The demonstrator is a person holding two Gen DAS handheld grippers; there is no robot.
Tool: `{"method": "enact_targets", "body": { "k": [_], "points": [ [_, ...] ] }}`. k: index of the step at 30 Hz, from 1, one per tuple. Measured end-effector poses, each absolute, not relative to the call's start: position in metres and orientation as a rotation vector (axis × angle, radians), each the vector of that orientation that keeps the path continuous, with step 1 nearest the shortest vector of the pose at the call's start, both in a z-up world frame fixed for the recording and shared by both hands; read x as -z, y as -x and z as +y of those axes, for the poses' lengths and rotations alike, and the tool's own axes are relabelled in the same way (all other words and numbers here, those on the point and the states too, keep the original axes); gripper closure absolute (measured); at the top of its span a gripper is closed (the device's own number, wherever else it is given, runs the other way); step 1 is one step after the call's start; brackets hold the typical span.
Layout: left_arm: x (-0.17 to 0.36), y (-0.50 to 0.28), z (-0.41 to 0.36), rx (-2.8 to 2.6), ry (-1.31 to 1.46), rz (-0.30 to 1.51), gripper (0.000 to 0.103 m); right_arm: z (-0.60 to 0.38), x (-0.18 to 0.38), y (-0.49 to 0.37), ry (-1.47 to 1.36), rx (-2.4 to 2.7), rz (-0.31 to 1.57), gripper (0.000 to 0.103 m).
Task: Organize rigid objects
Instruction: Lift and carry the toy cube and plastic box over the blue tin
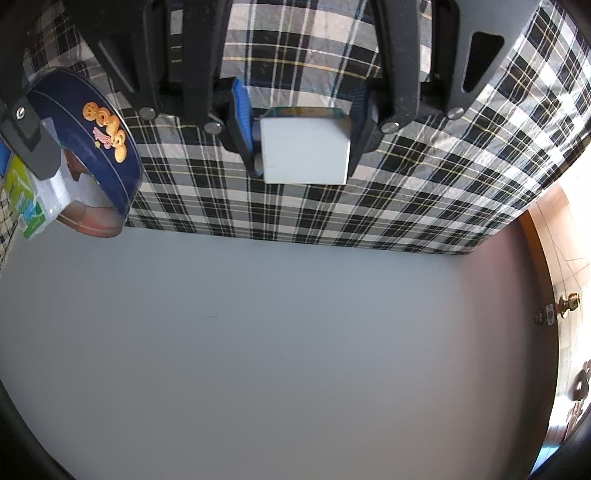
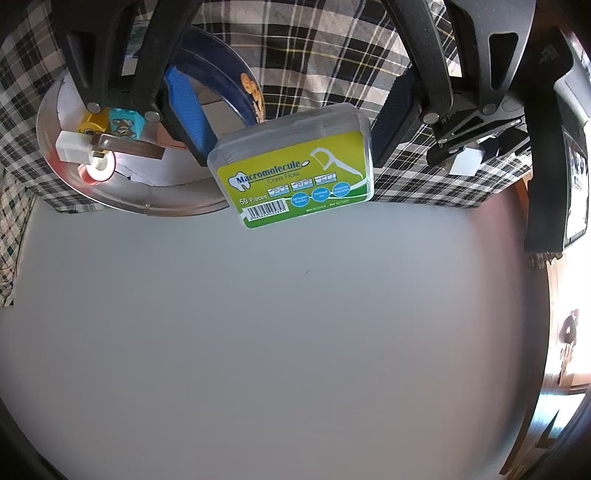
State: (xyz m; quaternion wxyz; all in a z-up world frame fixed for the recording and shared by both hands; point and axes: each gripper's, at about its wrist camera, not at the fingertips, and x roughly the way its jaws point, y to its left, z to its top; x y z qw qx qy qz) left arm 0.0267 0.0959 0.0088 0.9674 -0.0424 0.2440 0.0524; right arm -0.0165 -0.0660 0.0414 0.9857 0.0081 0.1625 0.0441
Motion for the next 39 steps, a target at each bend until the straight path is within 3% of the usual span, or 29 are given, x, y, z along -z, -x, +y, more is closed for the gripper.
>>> {"method": "enact_targets", "body": {
  "k": [39],
  "points": [
    [-0.024, -0.028, 0.005, -0.004, 0.092, 0.446, 0.061, -0.150, -0.055, 0.039, 0.022, 0.051, 0.218, 0.018]
  ]
}}
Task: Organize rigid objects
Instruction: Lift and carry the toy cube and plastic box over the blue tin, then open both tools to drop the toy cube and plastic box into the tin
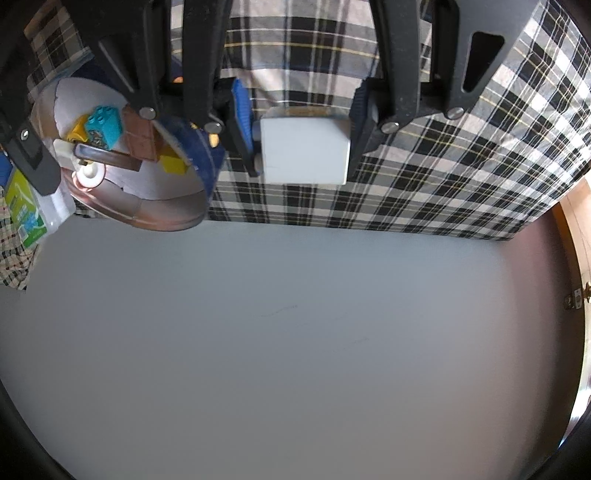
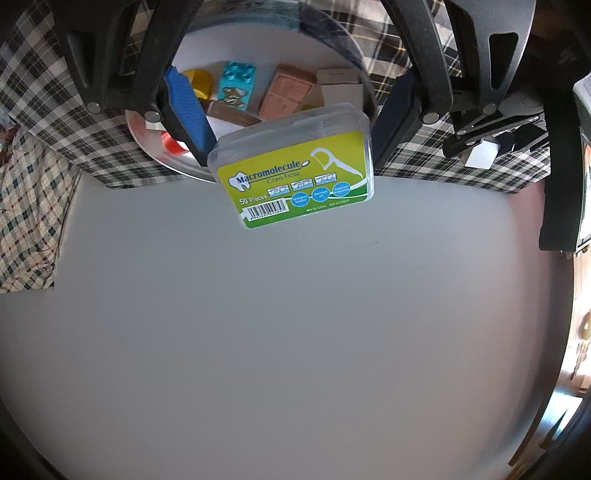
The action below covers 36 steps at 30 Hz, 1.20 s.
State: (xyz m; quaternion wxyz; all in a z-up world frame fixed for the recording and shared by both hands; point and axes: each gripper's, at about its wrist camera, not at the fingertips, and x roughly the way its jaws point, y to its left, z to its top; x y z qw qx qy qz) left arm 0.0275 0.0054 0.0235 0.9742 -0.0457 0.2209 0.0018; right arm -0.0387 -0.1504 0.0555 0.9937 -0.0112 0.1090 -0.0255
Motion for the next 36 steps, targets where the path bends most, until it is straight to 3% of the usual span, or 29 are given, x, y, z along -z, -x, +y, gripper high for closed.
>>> {"method": "enact_targets", "body": {
  "k": [36],
  "points": [
    [-0.051, -0.047, -0.081, 0.166, 0.045, 0.414, 0.061, -0.232, -0.069, 0.023, -0.097, 0.228, 0.211, 0.018]
  ]
}}
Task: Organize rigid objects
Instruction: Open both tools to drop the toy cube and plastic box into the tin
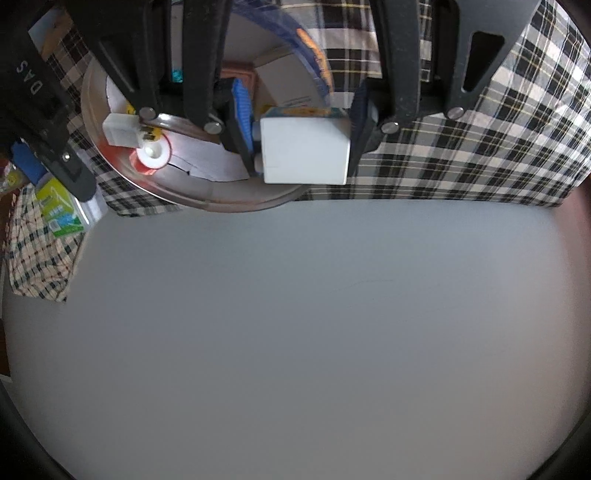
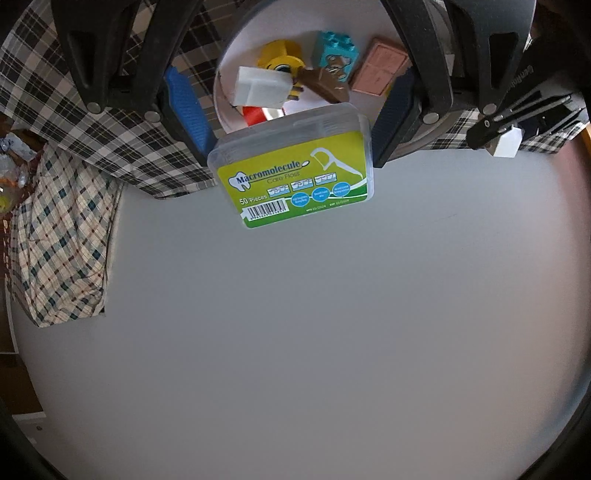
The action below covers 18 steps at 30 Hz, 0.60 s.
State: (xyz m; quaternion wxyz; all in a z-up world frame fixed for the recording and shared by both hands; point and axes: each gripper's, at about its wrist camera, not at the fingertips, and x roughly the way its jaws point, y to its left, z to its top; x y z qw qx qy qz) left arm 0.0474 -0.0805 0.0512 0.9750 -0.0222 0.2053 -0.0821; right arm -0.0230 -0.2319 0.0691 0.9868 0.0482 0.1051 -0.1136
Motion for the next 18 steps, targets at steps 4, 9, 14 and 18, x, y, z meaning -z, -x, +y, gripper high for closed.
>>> {"method": "enact_targets", "body": {
  "k": [4, 9, 14, 18],
  "points": [
    [-0.050, -0.051, -0.091, 0.180, 0.034, 0.422, 0.061, -0.243, -0.068, 0.019, -0.104, 0.243, 0.218, 0.018],
    [-0.049, -0.057, -0.098, 0.196, 0.026, 0.432, 0.061, -0.250, -0.072, 0.018, -0.123, 0.259, 0.215, 0.018],
    [-0.050, -0.058, -0.105, 0.202, 0.024, 0.437, 0.061, -0.257, -0.073, 0.012, -0.127, 0.274, 0.216, 0.018],
    [-0.049, -0.062, -0.109, 0.206, 0.024, 0.443, 0.061, -0.263, -0.073, 0.008, -0.129, 0.278, 0.219, 0.018]
  ]
}}
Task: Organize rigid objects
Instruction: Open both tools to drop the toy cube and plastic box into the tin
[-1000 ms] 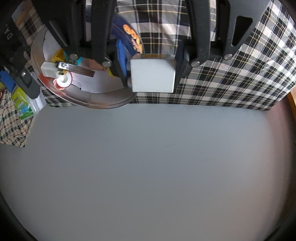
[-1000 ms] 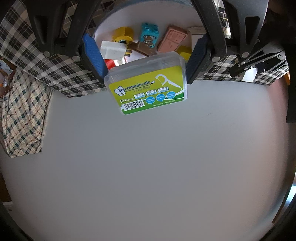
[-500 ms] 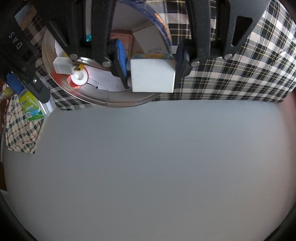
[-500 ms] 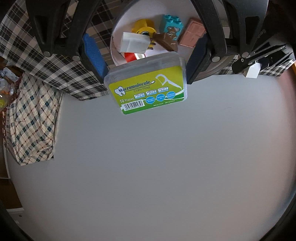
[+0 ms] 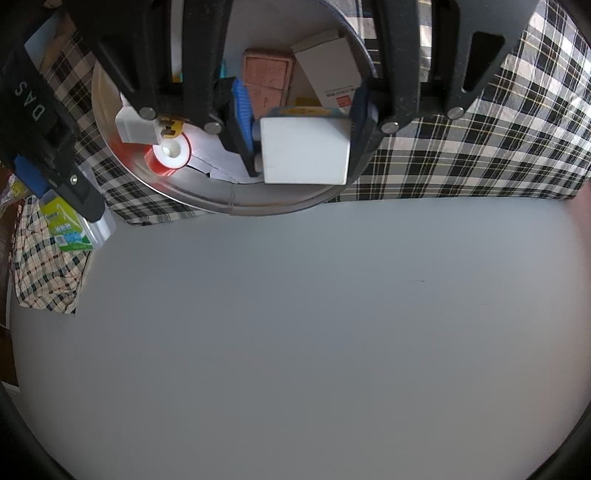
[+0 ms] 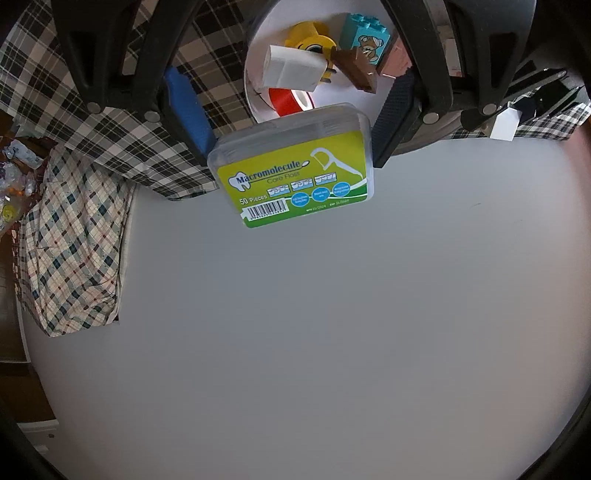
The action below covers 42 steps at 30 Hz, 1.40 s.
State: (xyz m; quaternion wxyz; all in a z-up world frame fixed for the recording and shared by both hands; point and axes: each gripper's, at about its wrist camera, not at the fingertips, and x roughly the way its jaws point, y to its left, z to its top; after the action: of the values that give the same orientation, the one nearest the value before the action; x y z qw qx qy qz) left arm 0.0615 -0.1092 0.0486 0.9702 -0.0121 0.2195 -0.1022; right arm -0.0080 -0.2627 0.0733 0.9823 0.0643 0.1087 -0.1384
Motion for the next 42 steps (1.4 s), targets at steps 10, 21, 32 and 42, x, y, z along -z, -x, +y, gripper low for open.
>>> {"method": "enact_targets", "body": {
  "k": [10, 21, 32, 42],
  "points": [
    [-0.054, -0.070, -0.123, 0.224, 0.015, 0.466, 0.061, -0.271, -0.075, -0.006, -0.114, 0.299, 0.219, 0.018],
    [-0.054, -0.101, -0.132, 0.242, 0.013, 0.583, 0.060, -0.280, -0.080, -0.033, -0.130, 0.275, 0.298, 0.018],
    [-0.042, -0.131, -0.134, 0.265, 0.048, 0.753, 0.060, -0.280, -0.078, -0.100, -0.112, 0.211, 0.577, 0.018],
    [-0.030, -0.135, -0.139, 0.282, 0.032, 0.825, 0.060, -0.254, -0.059, -0.143, -0.039, 0.157, 0.785, 0.018]
  ]
}}
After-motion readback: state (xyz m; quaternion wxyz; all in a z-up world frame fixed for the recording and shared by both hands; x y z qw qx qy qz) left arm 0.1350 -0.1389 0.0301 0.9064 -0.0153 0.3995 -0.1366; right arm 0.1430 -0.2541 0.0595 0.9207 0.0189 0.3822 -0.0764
